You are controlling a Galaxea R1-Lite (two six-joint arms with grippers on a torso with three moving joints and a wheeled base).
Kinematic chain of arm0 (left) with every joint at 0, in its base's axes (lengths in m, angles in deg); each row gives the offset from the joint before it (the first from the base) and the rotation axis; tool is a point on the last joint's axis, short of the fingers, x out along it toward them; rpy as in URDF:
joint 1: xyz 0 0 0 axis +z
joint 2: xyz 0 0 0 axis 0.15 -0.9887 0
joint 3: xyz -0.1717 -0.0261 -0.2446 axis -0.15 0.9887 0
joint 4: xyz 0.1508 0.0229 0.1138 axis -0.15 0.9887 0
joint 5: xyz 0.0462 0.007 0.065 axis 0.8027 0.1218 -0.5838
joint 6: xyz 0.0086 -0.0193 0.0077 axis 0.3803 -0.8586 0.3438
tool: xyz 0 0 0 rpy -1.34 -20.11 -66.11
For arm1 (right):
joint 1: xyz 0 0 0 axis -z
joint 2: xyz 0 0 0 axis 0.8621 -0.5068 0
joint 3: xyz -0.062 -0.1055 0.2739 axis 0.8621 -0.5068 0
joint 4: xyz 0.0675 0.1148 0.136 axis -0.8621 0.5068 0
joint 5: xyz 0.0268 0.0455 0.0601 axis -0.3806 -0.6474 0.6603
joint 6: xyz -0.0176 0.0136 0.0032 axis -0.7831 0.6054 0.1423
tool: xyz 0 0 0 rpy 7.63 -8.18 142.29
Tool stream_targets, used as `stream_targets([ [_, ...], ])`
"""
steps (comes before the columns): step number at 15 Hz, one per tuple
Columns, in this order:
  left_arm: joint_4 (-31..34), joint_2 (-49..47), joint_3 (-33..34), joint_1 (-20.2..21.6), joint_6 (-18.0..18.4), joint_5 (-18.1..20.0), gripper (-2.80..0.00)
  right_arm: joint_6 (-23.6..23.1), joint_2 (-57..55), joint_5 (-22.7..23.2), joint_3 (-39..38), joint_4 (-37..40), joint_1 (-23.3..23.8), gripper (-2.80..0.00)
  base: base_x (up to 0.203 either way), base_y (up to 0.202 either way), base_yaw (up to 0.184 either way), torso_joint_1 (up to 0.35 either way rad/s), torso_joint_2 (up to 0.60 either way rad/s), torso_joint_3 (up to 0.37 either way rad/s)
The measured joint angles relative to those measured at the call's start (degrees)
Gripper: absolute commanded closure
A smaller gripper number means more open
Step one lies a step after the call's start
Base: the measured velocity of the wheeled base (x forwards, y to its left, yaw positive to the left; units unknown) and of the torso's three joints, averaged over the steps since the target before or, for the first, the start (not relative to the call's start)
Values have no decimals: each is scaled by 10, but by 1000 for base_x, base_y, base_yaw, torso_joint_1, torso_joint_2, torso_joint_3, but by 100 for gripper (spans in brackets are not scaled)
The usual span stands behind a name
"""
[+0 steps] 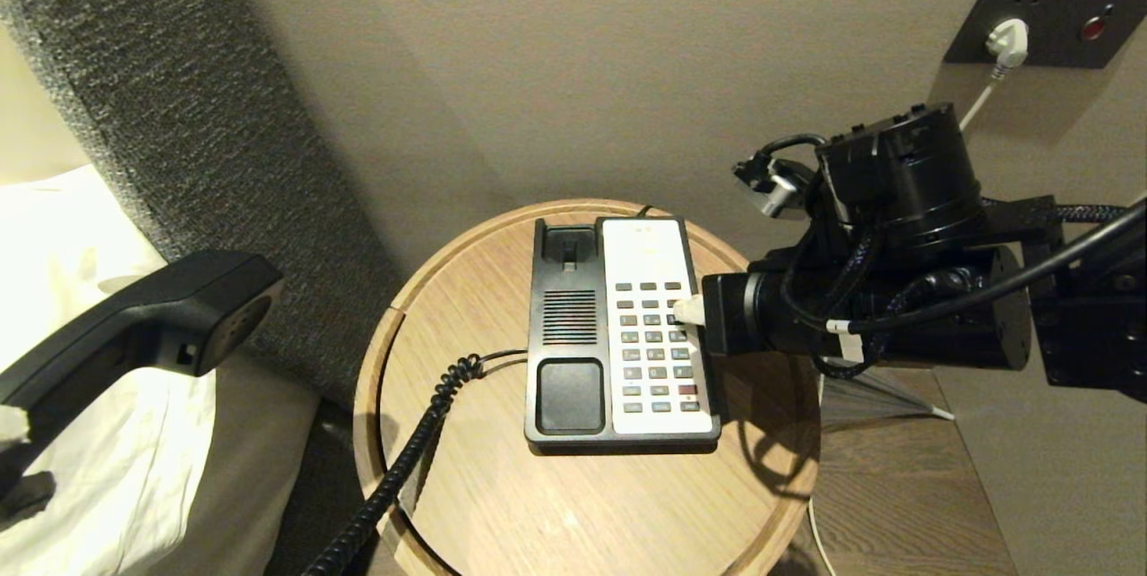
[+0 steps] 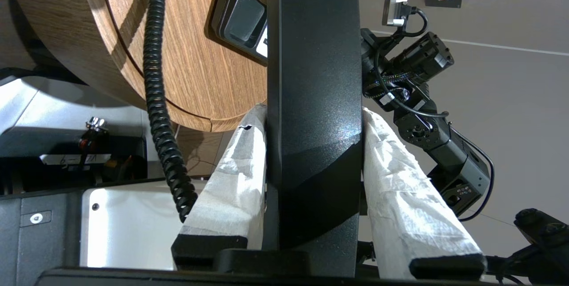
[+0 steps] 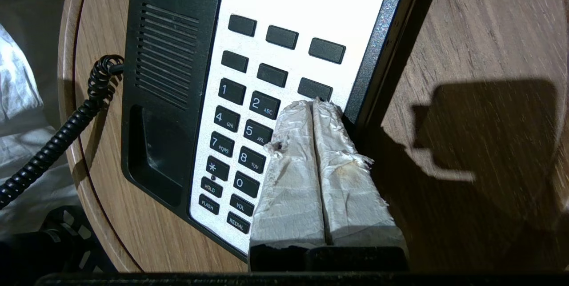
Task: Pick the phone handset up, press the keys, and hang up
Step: Dial the number
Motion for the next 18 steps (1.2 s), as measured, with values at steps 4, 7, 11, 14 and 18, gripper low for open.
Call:
stream_targets([
  [4, 0, 1, 1, 0, 0, 0, 0, -1, -7, 0, 0, -1, 0, 0, 0, 0, 0, 0, 0, 0],
  [7, 1, 1, 2, 0, 0, 0, 0, -1, -9, 0, 0, -1, 0, 0, 0, 0, 0, 0, 0, 0],
  [11, 1, 3, 5, 0, 0, 0, 0, 1, -4, -1, 0, 1, 0, 0, 0, 0, 0, 0, 0, 0],
  [14, 1, 4, 8, 0, 0, 0, 0, 4, 9, -1, 0, 3, 0, 0, 0, 0, 0, 0, 0, 0],
  [18, 0, 4, 9, 0, 0, 0, 0, 10, 28, 4, -11, 3, -7, 0, 0, 0, 0, 0, 0, 0],
])
